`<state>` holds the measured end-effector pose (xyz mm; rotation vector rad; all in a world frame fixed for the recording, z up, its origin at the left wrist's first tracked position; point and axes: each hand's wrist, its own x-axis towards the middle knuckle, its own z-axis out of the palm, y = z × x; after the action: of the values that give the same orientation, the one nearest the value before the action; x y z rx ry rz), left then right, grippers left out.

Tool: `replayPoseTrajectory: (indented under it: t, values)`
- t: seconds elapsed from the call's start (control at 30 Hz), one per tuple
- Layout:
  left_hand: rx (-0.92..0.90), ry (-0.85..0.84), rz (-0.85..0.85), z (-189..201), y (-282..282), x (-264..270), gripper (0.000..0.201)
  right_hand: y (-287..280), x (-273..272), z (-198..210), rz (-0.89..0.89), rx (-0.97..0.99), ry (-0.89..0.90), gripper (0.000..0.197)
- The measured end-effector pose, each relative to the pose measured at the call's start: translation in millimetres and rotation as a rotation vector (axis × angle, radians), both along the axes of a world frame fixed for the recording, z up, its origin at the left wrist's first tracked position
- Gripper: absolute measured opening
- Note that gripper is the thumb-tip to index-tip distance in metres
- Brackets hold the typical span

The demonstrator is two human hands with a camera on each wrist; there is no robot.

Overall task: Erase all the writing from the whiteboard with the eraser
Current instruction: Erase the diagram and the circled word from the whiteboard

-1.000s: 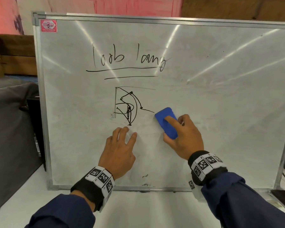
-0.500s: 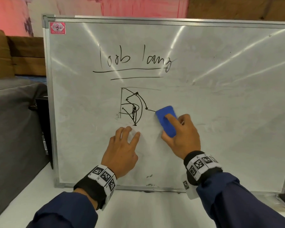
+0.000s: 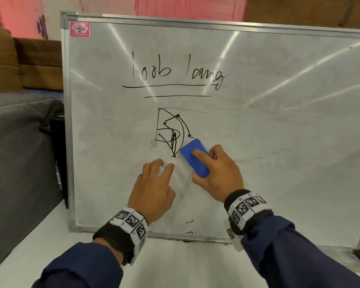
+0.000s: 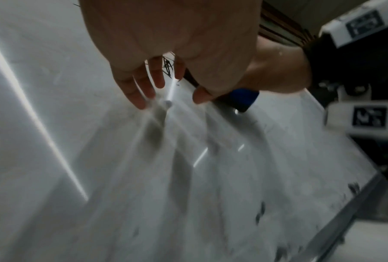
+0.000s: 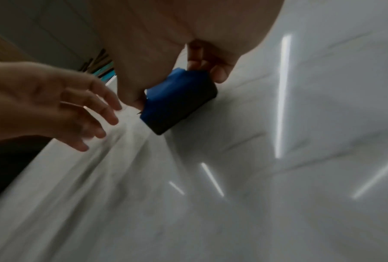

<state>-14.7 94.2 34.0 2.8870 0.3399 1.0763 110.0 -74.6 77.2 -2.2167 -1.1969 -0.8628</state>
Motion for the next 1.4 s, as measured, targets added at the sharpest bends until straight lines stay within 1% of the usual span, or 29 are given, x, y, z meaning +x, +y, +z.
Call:
replayPoseTrajectory:
  t: [0.07,0.17,0.23,0.3,0.4,0.5,0.57,0.67,0.73,0.8,0.9,1.0,1.07,1.17,1.23,1.33,1.4]
  values:
    - [-0.213,-0.123,-0.064,3,-5,1,0.051,5,-4,-4,0.003,0.042,0.046,0.055]
    - [-0.611,-0.311,-0.191,18,-20,6,0.042,18,-16,-18,0.046,-0.023,0.051,0.059]
    - [-0.776,-0.371,-0.191,29,-29,12,0.040,24,-22,-24,0.056,-0.003,0.086,0.061]
    - [-0.856,-0.395,-0.166,34,-32,20,0.039,28,-27,-25,0.056,0.045,0.145,0.065]
    - [-0.854,-0.413,-0.155,28,-31,28,0.043,31,-33,-30,0.070,0.099,0.191,0.075]
    - [-0.840,-0.422,-0.151,21,-34,30,0.050,29,-30,-45,0.187,0.159,0.174,0.082]
    - [-0.845,-0.427,-0.142,16,-34,29,0.060,22,-28,-55,0.259,0.179,0.207,0.081]
    - [-0.815,-0.422,-0.155,7,-29,28,0.073,10,-29,-62,0.379,0.192,0.256,0.073]
    - [-0.770,-0.410,-0.161,2,-27,28,0.074,3,-26,-62,0.449,0.182,0.319,0.067]
    - [-0.721,-0.392,-0.175,1,-27,30,0.072,-3,-18,-62,0.482,0.152,0.359,0.066]
    - [-0.688,-0.390,-0.165,-2,-25,34,0.070,-10,-10,-64,0.500,0.102,0.403,0.069]
    - [-0.659,-0.428,-0.123,-2,-26,36,0.065,-14,-14,-69,0.552,0.049,0.429,0.072]
    - [-0.594,-0.439,-0.071,-1,-25,37,0.062,-14,-17,-74,0.545,0.042,0.415,0.068]
    - [-0.410,-0.387,0.015,-4,-19,34,0.066,-18,-11,-84,0.424,0.134,0.363,0.059]
    - [-0.316,-0.341,0.026,-9,-13,30,0.069,-25,-3,-93,0.352,0.148,0.331,0.054]
    - [-0.251,-0.325,0.032,-6,-5,25,0.070,-37,5,-113,0.332,0.038,0.346,0.047]
    - [-0.290,-0.359,0.062,6,0,26,0.068,-45,7,-128,0.314,-0.090,0.392,0.047]
